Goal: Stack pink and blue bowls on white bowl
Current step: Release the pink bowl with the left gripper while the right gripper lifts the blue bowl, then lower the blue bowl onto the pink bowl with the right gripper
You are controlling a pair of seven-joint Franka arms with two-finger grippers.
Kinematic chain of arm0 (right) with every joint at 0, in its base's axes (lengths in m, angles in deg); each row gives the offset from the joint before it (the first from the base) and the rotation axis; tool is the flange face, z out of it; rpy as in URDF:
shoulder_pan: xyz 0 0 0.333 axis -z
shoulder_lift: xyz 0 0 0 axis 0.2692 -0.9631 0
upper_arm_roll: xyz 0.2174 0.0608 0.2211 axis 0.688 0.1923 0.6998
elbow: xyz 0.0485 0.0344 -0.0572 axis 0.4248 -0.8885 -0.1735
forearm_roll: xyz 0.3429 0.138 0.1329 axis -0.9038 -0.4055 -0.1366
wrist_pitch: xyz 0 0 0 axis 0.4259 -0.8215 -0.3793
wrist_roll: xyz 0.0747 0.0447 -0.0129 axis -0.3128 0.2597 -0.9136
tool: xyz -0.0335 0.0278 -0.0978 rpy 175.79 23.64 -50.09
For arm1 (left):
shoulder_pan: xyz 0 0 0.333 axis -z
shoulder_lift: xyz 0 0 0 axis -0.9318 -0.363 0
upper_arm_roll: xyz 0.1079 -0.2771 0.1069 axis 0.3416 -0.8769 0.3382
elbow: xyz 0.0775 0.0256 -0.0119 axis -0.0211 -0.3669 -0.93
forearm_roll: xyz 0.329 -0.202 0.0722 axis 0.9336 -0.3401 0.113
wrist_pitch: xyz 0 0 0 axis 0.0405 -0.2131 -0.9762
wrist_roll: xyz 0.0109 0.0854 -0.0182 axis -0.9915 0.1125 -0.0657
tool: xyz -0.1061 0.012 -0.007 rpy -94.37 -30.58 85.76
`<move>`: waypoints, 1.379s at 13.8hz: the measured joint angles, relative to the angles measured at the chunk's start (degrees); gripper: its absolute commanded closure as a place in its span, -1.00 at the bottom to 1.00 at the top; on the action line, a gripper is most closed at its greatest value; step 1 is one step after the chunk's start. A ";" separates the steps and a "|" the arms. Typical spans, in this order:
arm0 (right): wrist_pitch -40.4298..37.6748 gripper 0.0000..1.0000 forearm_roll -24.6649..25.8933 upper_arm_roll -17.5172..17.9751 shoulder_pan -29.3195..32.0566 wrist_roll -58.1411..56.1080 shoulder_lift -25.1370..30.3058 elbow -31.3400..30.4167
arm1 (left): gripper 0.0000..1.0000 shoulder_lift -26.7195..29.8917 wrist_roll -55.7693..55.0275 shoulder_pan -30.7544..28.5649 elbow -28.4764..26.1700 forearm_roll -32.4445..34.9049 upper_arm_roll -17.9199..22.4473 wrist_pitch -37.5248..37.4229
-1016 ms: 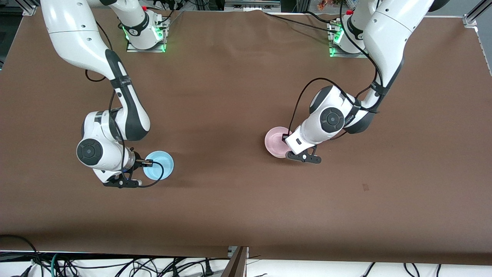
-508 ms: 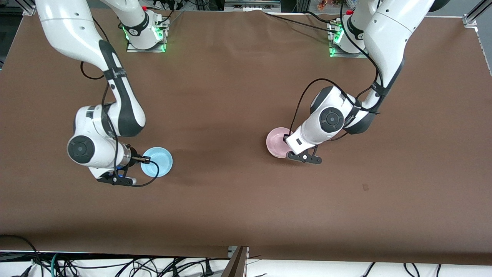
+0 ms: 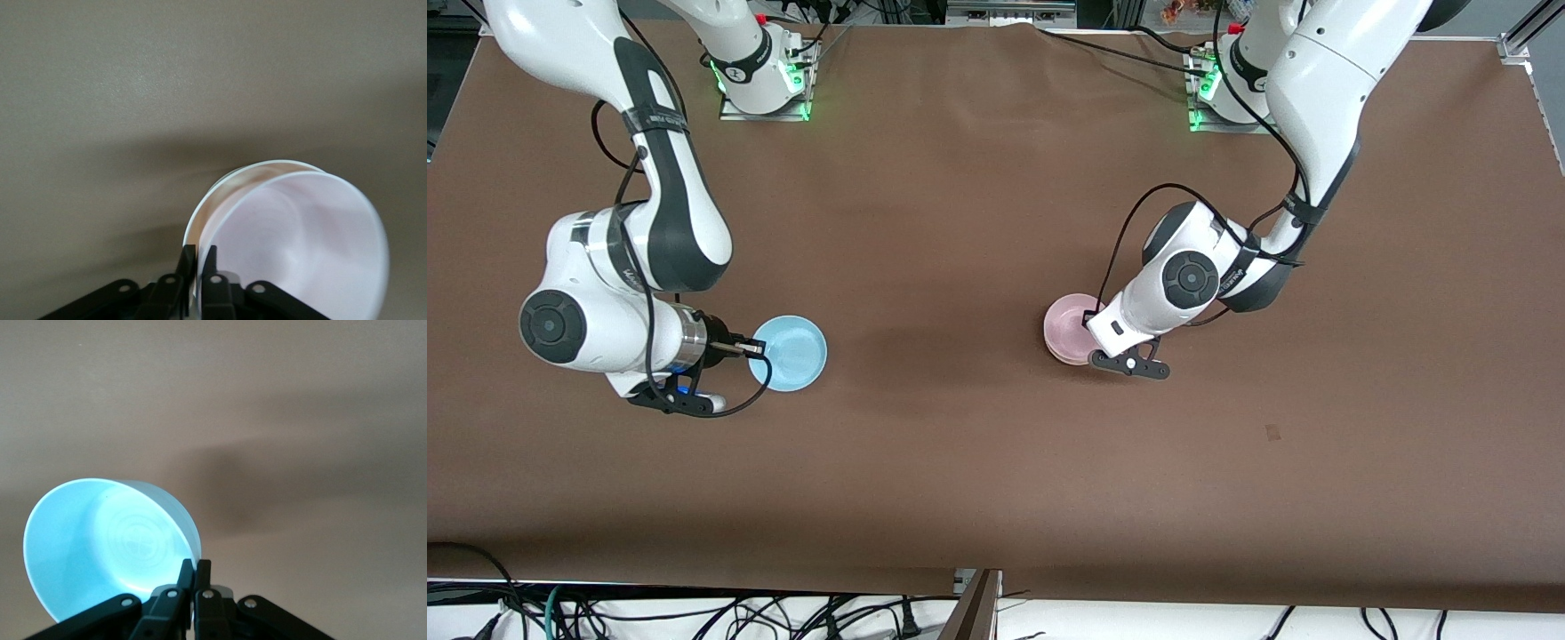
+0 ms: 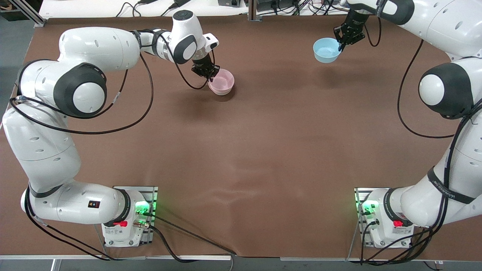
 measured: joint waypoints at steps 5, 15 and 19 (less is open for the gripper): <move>-1.00 1.00 -2.26 0.23 -0.04 1.05 0.00 0.86 | -1.00 1.09 -0.55 0.09 1.19 0.05 -0.59 0.18; 7.17 1.00 -9.30 8.82 -8.72 25.01 -2.68 2.20 | -1.00 20.17 -0.90 -6.14 2.37 0.13 0.11 -22.11; 19.15 1.00 -13.98 9.01 -14.31 30.69 -6.77 3.14 | -1.00 24.55 -0.08 -7.25 3.44 0.14 4.71 -29.03</move>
